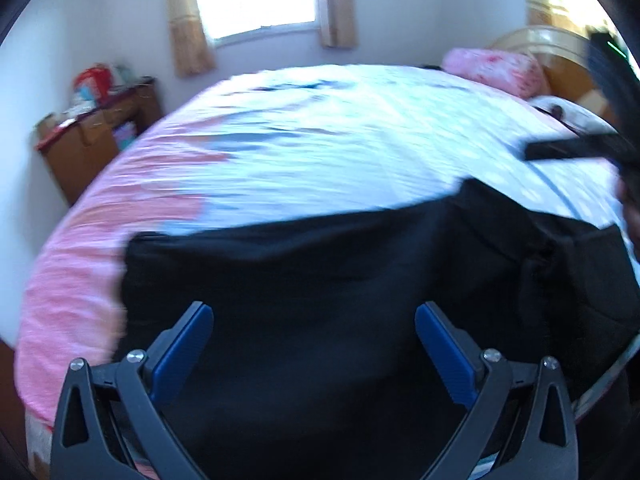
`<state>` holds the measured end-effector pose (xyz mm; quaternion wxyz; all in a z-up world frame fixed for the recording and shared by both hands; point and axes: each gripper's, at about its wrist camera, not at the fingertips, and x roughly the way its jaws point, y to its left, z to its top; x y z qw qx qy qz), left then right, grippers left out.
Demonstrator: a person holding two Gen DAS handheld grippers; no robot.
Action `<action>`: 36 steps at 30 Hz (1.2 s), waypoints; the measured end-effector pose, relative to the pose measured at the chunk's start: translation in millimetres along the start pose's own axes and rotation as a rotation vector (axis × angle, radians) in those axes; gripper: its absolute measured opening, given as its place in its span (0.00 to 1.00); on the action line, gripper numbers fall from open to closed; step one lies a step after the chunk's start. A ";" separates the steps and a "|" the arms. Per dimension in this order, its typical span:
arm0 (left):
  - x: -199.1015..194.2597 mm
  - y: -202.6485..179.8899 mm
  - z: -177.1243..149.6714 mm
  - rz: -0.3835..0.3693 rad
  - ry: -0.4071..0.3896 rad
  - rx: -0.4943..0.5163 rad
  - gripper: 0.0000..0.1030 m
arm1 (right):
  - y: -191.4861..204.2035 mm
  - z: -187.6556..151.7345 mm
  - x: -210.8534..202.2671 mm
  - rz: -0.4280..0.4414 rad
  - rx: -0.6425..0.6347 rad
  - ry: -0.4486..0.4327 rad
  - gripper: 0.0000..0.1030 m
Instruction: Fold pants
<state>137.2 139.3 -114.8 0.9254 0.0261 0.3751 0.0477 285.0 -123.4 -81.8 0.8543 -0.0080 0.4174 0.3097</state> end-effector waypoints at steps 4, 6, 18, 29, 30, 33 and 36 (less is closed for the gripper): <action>4.7 56.6 -6.5 0.129 0.030 -0.033 1.00 | 9.4 -29.6 -32.8 -0.086 -0.017 -0.008 0.52; 11.1 80.1 -11.9 0.157 0.036 -0.050 1.00 | 15.1 -46.8 -41.0 -0.086 -0.017 -0.007 0.52; 52.1 121.4 -29.5 -0.098 0.085 -0.288 0.90 | 40.2 -100.8 -4.2 -0.098 -0.037 0.102 0.52; 67.1 112.2 -22.5 -0.112 0.156 -0.234 1.00 | 37.1 -109.1 1.9 -0.103 -0.002 0.097 0.52; 66.0 112.5 -22.7 -0.110 0.154 -0.230 0.99 | 36.4 -109.4 2.6 -0.100 0.002 0.095 0.52; 56.2 114.9 -20.4 -0.138 0.134 -0.249 0.68 | 33.3 -111.6 0.6 -0.090 0.009 0.081 0.52; 42.4 116.9 -19.2 -0.181 0.119 -0.272 0.39 | 27.1 -113.9 -4.0 -0.082 0.040 0.068 0.52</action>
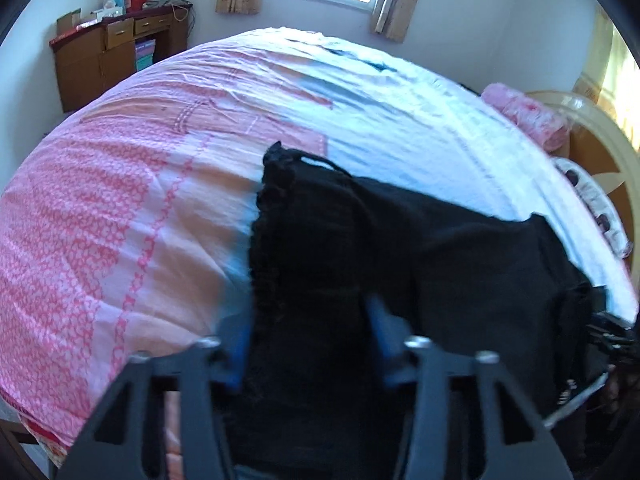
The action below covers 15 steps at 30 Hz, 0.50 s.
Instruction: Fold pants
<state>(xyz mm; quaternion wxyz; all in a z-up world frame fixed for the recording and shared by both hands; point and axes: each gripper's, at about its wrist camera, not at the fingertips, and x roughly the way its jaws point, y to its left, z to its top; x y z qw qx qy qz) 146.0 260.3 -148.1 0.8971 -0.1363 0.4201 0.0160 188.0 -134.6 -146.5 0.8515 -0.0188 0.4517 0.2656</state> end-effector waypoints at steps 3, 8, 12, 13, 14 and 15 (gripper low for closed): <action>-11.0 0.1 0.1 -0.014 -0.006 -0.007 0.30 | -3.7 -1.3 -0.6 0.008 0.012 -0.003 0.52; -31.8 -4.6 4.8 -0.042 -0.046 -0.027 0.29 | 0.1 -1.9 -3.0 0.001 0.004 -0.001 0.52; -27.6 -1.0 5.1 -0.038 -0.042 -0.020 0.29 | 6.1 -4.7 -11.3 -0.010 -0.023 0.001 0.52; -24.3 0.5 4.2 -0.034 -0.037 -0.021 0.29 | 5.3 -7.3 -14.8 -0.016 -0.029 0.001 0.52; -19.1 3.1 3.6 -0.031 -0.029 -0.023 0.29 | 0.8 -11.5 -23.9 -0.044 -0.018 -0.019 0.52; -16.3 3.9 2.4 -0.025 -0.027 -0.020 0.29 | -4.0 -14.0 -30.0 -0.073 -0.005 -0.031 0.52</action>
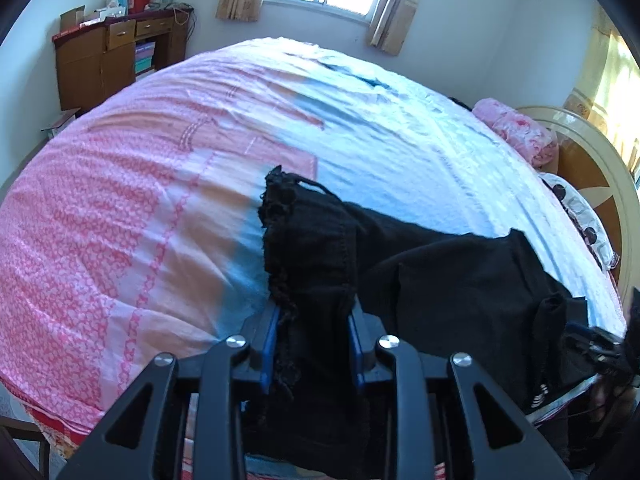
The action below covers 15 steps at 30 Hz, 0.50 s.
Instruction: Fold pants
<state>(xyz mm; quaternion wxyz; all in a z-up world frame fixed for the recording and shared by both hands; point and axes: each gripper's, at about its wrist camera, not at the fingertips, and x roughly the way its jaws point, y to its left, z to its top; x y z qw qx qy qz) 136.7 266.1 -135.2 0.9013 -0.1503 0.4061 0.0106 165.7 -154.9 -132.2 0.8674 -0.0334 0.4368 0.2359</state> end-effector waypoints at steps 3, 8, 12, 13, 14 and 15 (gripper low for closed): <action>5.1 -2.2 -2.8 0.032 -0.009 0.040 0.31 | -35.5 -13.5 -31.4 -0.140 0.084 -0.040 0.52; 2.9 -20.9 -5.8 0.182 -0.089 0.160 0.55 | -111.1 -38.6 -65.3 -0.459 0.243 -0.053 0.53; 8.0 -25.1 -4.5 0.266 -0.094 0.231 0.75 | -149.9 -46.9 -54.1 -0.387 0.349 -0.004 0.53; 10.6 -21.6 -4.2 0.277 -0.092 0.225 0.76 | -150.9 -47.1 -51.3 -0.384 0.350 -0.001 0.52; 14.1 -17.0 -3.6 0.261 -0.084 0.214 0.76 | -148.3 -46.2 -51.4 -0.375 0.336 -0.017 0.35; 18.6 -10.4 -2.8 0.222 -0.070 0.185 0.78 | -140.3 -43.6 -51.3 -0.354 0.296 -0.020 0.11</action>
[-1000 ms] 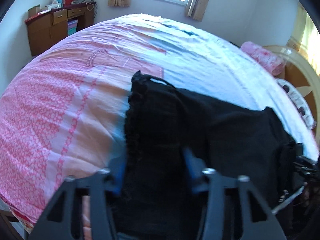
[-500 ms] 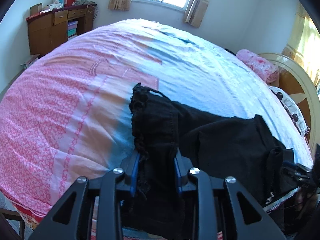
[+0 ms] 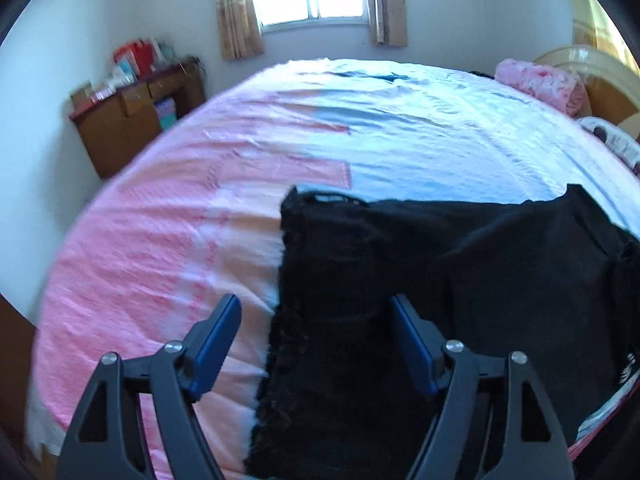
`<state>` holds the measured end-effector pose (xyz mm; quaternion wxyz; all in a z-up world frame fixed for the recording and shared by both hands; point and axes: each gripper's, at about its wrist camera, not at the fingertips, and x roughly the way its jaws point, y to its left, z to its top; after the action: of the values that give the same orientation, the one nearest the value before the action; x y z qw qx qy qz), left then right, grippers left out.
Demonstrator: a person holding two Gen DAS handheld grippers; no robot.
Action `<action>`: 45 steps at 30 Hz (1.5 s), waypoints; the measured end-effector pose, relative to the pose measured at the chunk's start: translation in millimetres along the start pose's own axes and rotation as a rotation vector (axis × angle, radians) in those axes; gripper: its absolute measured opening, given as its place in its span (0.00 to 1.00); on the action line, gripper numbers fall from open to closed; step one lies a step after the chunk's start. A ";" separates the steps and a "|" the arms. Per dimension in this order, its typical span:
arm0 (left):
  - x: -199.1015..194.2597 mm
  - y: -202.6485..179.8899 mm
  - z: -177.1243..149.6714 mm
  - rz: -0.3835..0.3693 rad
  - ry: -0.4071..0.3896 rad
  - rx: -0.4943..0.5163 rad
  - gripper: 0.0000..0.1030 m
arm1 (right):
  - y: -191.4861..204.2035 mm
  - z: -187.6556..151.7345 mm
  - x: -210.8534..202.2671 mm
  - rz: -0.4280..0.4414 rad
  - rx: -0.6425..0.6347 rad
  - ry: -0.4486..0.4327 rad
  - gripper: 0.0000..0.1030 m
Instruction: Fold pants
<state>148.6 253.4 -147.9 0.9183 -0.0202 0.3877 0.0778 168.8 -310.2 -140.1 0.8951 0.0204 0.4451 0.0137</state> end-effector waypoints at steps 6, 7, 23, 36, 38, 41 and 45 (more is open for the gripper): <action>16.7 13.1 -8.1 -0.104 0.048 -0.126 0.96 | -7.5 -3.8 -6.8 -0.088 -0.065 0.009 0.05; 18.8 13.4 -9.9 -0.119 0.049 -0.124 0.98 | -19.8 -3.6 3.7 -0.074 -0.043 0.030 0.05; -12.1 9.6 2.8 -0.276 0.053 -0.160 0.28 | -31.3 -4.2 -27.8 0.015 0.059 -0.144 0.62; -111.3 -38.6 55.3 -0.580 -0.037 -0.303 0.23 | -25.2 -4.3 -38.4 0.057 0.099 -0.218 0.62; -128.9 -69.8 68.9 -0.621 -0.051 -0.263 0.18 | -29.3 -4.5 -40.2 0.068 0.122 -0.226 0.62; -144.8 -121.3 82.6 -0.656 -0.066 -0.146 0.13 | -35.4 -6.9 -40.7 0.088 0.145 -0.227 0.62; -148.3 -196.5 96.0 -0.702 -0.051 0.018 0.13 | -44.9 -12.7 -37.8 0.107 0.191 -0.215 0.62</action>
<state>145.8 50.0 20.7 0.8986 -0.1421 0.3346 -0.2458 136.1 -356.4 -119.9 0.9296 0.1303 0.3443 0.0166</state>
